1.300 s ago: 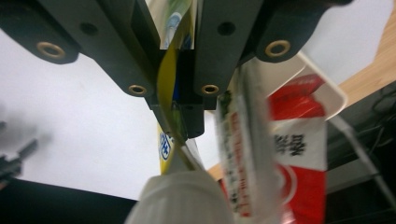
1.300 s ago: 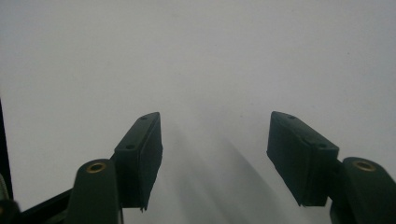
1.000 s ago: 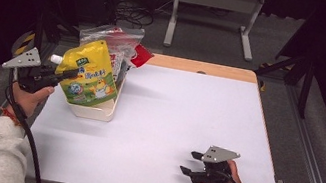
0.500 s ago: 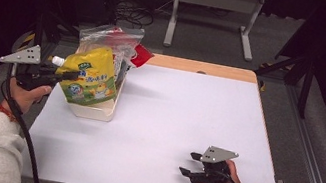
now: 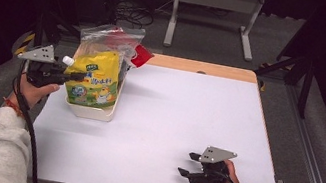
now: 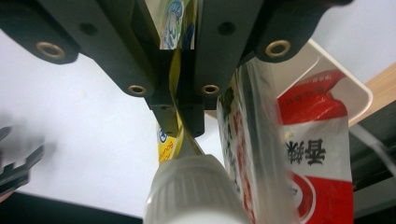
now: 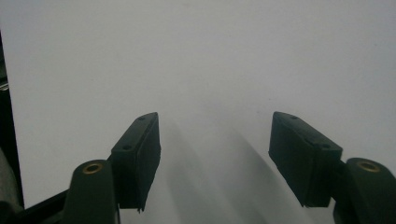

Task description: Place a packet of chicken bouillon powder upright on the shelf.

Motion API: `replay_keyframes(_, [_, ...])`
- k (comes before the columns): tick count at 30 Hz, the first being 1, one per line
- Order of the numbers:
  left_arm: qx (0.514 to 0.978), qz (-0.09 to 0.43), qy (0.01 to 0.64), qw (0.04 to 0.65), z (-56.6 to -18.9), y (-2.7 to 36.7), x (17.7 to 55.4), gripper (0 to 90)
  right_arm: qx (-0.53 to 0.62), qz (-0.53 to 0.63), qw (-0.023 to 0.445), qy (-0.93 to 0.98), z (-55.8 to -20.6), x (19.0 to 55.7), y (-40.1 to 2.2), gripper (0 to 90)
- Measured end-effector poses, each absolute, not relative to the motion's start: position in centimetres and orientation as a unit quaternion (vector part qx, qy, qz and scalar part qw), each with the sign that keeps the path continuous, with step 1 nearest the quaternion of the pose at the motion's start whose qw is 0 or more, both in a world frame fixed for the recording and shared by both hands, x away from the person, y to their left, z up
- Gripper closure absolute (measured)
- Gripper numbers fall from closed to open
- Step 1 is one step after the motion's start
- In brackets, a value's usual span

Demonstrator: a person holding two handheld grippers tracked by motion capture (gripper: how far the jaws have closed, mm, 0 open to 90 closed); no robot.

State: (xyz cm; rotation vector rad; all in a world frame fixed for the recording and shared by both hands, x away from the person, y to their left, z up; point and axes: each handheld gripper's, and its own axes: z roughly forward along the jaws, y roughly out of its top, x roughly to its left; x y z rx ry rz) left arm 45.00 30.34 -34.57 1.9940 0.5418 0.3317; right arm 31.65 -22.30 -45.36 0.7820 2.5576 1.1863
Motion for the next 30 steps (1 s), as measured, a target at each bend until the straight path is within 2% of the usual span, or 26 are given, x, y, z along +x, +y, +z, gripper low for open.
replay_keyframes(9, [0.816, 0.158, 0.242, 0.501, -36.0, 30.4, 44.4, 89.1, 0.266, 0.405, 0.111, 0.868, -45.3, 31.7, -22.3, 33.6])
replay_keyframes(30, [0.79, 0.164, 0.276, 0.523, -38.4, 31.0, 43.4, 89.3, 0.262, 0.405, 0.11, 0.869, -45.2, 31.7, -22.0, 33.6])
